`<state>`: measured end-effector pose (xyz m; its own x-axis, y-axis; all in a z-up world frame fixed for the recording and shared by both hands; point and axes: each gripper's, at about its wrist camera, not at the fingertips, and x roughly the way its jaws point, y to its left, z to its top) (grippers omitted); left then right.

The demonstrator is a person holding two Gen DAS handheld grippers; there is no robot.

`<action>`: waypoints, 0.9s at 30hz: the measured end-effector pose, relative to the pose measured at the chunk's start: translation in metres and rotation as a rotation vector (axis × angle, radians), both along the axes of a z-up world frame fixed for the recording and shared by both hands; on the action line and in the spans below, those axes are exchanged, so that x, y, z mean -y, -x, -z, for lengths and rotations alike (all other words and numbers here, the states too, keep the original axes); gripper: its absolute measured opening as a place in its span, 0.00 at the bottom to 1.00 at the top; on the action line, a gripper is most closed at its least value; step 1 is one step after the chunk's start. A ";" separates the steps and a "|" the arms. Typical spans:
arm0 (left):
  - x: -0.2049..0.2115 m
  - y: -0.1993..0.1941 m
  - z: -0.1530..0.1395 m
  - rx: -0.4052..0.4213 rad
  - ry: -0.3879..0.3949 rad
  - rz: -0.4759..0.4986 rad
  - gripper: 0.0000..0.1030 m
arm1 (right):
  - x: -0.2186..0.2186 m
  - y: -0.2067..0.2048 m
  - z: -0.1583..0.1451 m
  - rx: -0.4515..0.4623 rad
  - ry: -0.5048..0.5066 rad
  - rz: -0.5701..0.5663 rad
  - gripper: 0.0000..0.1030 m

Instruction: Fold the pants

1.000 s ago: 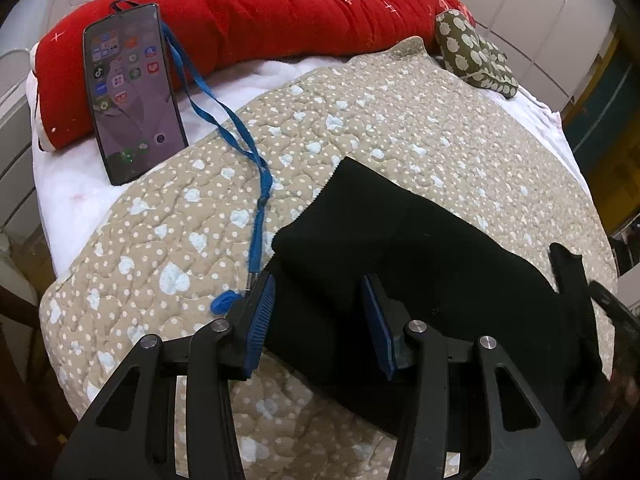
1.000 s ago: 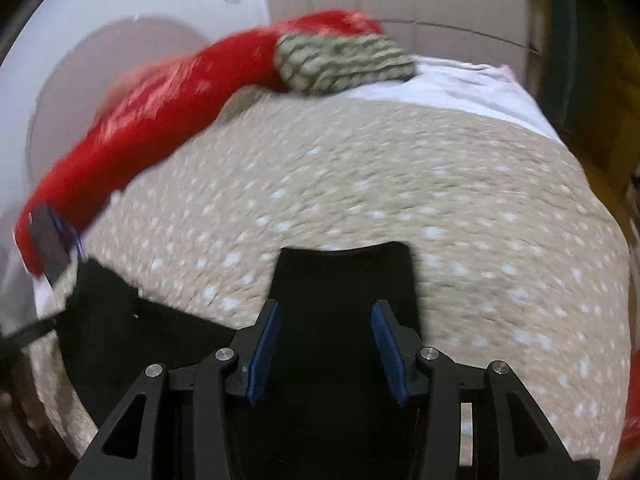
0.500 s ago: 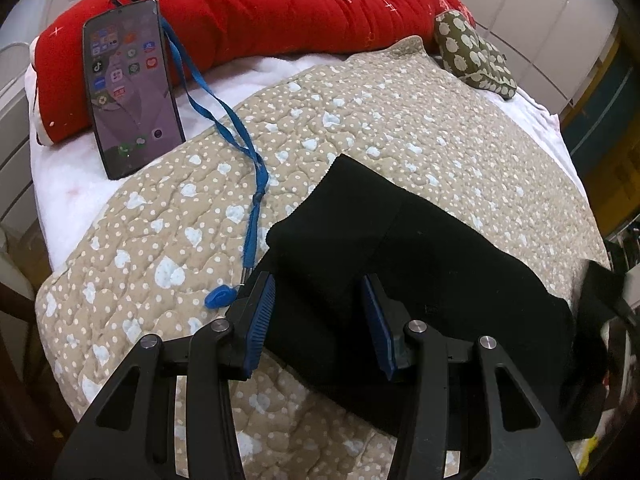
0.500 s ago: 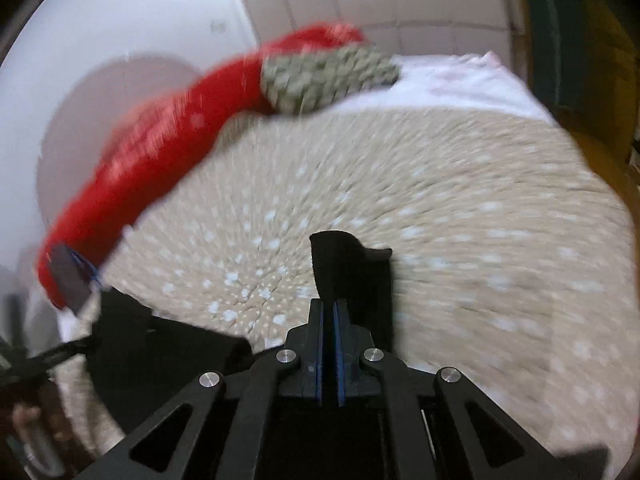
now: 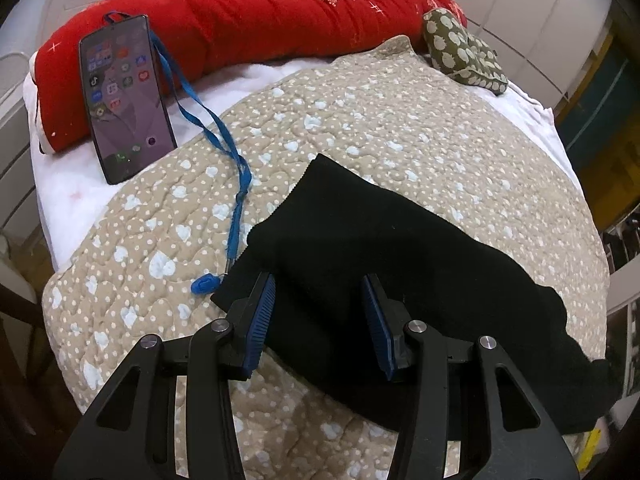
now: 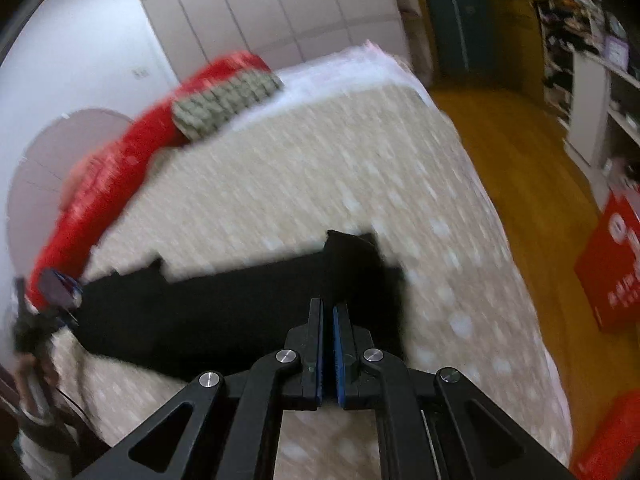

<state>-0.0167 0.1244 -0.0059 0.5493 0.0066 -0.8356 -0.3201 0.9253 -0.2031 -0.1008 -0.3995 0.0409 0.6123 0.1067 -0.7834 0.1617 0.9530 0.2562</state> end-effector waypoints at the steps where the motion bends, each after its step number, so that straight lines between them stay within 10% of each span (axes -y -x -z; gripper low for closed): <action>1: -0.002 0.000 0.000 -0.001 0.004 -0.006 0.43 | 0.003 0.002 0.012 -0.050 -0.012 -0.004 0.04; 8: -0.015 0.006 -0.004 0.015 0.006 -0.017 0.43 | 0.001 0.014 -0.006 -0.057 -0.006 -0.124 0.07; 12: -0.026 0.004 -0.004 0.023 0.056 -0.030 0.48 | -0.033 0.000 -0.036 0.055 -0.043 -0.267 0.45; 27: -0.032 -0.031 0.013 -0.014 0.077 0.013 0.54 | -0.335 -0.078 0.030 0.211 0.069 -1.013 0.44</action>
